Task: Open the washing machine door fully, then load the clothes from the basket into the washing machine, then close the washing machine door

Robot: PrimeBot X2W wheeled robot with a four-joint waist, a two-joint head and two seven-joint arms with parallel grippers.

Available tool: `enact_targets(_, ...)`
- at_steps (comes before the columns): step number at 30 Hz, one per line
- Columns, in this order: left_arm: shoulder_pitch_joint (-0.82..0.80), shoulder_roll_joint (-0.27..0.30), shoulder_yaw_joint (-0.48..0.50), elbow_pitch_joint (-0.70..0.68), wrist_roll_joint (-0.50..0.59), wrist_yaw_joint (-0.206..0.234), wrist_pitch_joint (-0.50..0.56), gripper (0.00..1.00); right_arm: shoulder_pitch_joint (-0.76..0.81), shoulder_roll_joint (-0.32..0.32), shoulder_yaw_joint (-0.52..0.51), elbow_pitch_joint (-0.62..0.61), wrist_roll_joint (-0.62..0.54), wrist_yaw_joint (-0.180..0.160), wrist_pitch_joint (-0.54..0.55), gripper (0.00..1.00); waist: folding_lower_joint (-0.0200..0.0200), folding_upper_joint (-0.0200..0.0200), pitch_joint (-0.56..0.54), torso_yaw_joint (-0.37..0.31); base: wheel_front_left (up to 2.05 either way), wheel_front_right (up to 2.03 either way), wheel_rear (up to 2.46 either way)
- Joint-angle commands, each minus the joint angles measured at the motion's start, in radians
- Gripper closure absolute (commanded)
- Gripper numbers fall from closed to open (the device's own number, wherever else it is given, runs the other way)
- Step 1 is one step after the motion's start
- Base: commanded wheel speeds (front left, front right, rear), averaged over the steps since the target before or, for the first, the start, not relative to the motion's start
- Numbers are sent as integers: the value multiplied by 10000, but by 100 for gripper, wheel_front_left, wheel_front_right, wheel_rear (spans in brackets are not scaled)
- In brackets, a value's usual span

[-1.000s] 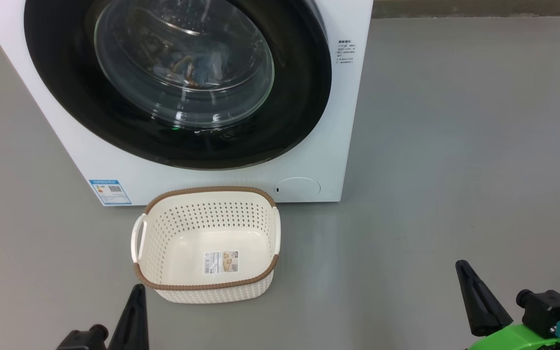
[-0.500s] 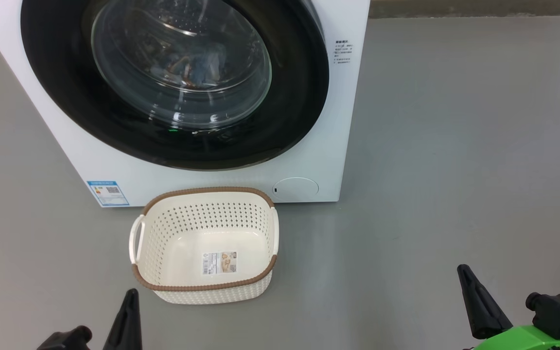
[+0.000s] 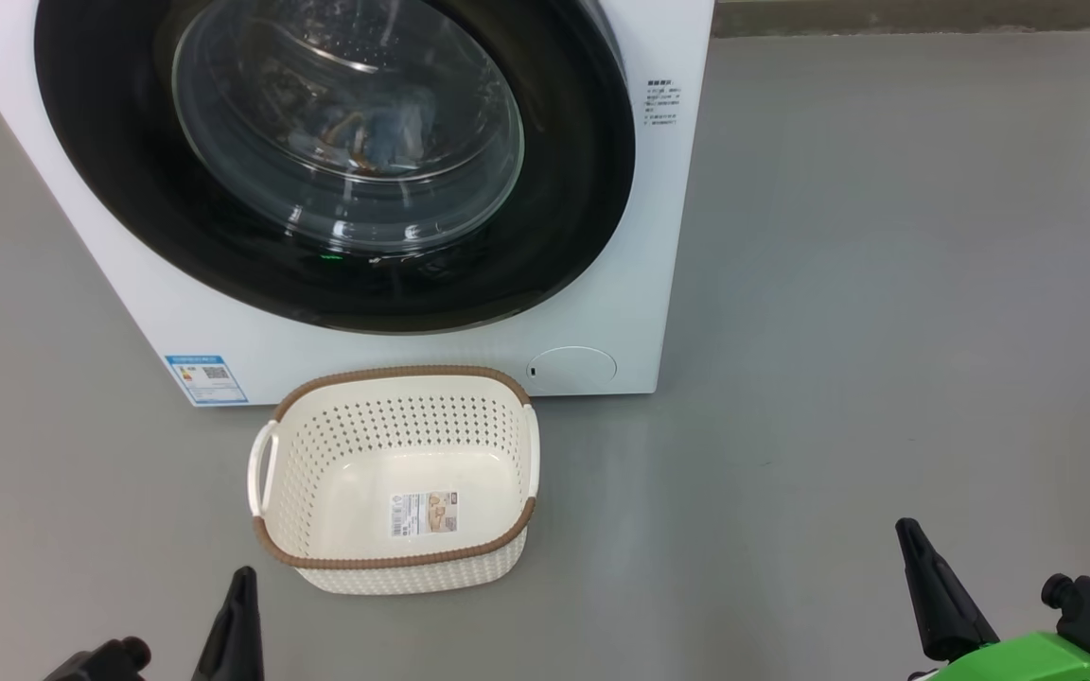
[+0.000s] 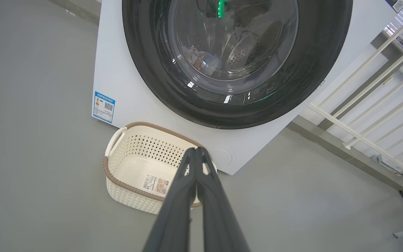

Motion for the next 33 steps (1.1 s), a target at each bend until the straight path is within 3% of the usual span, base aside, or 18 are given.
enact_targets(1, -485, 112, 234, -163, -334, -163, 43, 100, -491, -136, 100, -175, 442, -17, 41, 100, -1, 0, -2, -7, 0, 0, 0)
enact_targets(33, -856, -6, 1006, 292, -3598, -737, 691, 100, -966, -210, 66, 540, 4068, -32, 396, 100, -1, 0, -38, -143, 0, 0, 0)
